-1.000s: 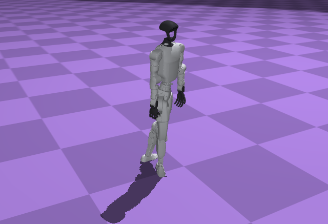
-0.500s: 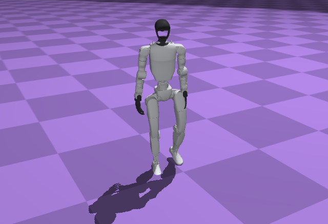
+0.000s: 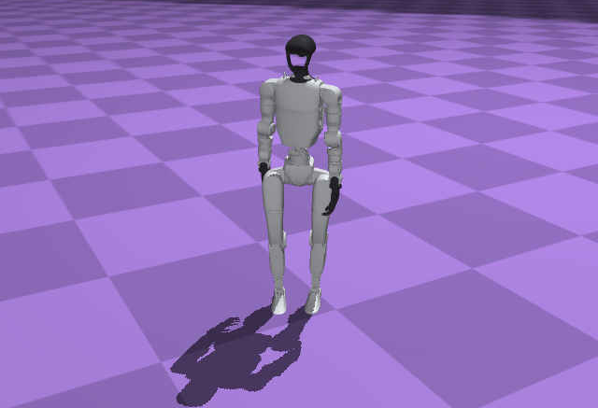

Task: In place motions

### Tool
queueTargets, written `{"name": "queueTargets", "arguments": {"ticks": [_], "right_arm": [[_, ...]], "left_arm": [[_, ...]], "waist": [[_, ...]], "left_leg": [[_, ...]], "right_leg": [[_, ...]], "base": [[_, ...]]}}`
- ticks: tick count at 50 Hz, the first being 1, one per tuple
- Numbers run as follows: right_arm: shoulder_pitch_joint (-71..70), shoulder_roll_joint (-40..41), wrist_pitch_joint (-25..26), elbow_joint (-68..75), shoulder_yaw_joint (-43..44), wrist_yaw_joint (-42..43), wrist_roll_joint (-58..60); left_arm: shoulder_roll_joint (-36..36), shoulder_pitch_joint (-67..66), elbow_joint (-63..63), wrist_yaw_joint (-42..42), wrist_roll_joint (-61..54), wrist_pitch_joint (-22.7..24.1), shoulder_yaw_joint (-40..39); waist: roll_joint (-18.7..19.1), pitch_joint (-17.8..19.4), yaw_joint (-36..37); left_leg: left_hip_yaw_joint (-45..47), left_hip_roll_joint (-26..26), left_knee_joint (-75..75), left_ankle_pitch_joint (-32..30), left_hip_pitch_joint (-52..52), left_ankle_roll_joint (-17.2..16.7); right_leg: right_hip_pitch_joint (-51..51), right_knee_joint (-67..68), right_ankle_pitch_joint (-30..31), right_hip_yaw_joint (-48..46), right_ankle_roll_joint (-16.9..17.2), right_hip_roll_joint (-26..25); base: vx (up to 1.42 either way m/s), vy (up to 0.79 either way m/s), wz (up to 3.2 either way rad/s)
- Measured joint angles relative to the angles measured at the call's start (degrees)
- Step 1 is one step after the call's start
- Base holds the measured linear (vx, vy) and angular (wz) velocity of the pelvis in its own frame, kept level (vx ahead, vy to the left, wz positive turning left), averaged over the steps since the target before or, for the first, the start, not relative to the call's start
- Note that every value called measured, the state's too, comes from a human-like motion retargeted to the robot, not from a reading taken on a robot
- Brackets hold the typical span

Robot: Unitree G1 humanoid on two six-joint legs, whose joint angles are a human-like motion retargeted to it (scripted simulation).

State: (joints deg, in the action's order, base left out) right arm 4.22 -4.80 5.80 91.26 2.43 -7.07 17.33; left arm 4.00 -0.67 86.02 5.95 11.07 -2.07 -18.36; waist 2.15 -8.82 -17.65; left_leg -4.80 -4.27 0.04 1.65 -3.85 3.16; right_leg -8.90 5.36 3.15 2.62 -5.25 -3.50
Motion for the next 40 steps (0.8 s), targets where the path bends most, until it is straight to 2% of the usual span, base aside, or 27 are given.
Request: {"name": "queueTargets", "arguments": {"ticks": [18,30,33,35,40], "right_arm": [[-3.0,0.3,-0.9,-4.6,0.1,-1.4,-1.1],[-4.1,0.5,-1.4,-6.0,-1.4,-2.2,-0.2],[-4.5,0.5,-1.5,-5.9,-2.0,-2.1,-0.1],[-4.8,0.6,-1.6,-5.7,-2.3,-1.8,-0.1],[-4.2,0.9,-1.8,-4.7,-2.5,0.4,-1.3]], "left_arm": [[0.8,-2.2,5.0,-1.5,2.7,-0.1,1.1],[0.1,-1.4,5.1,-1.7,2.2,-0.1,2.1],[-0.1,-1.0,4.7,-1.4,2.1,0.0,2.5],[0.0,-0.7,4.5,-1.1,2.2,0.0,2.7],[0.7,-0.3,4.4,-1.2,3.0,-0.1,2.9]], "waist": [[-0.5,0.5,-0.1],[-1.7,2.1,0.6],[-1.1,2.7,1.1],[-0.3,3.1,1.1],[1.2,3.3,3.0]], "left_leg": [[2.4,-1.3,-0.1,0.8,0.8,1.3],[3.8,-2.5,-0.4,0.6,1.1,3.0],[5.4,-1.9,-1.0,0.7,1.2,3.2],[6.3,-1.0,-1.3,0.8,1.2,3.2],[9.6,1.7,-1.4,1.8,1.1,2.0]], "right_leg": [[-0.7,1.3,0.5,1.4,2.2,1.2],[-1.4,2.6,1.2,0.8,4.3,2.6],[-1.9,2.8,-0.2,0.4,4.1,2.2],[-2.3,3.3,-2.3,-1.9,2.1,2.1],[1.5,2.4,-7.5,-27.1,-4.5,6.4]], "base": [[0.07,-0.01,-0.13],[0.0,-0.01,-0.05],[-0.04,-0.02,-0.51],[-0.05,-0.01,-0.54],[-0.04,0.02,-0.73]]}}
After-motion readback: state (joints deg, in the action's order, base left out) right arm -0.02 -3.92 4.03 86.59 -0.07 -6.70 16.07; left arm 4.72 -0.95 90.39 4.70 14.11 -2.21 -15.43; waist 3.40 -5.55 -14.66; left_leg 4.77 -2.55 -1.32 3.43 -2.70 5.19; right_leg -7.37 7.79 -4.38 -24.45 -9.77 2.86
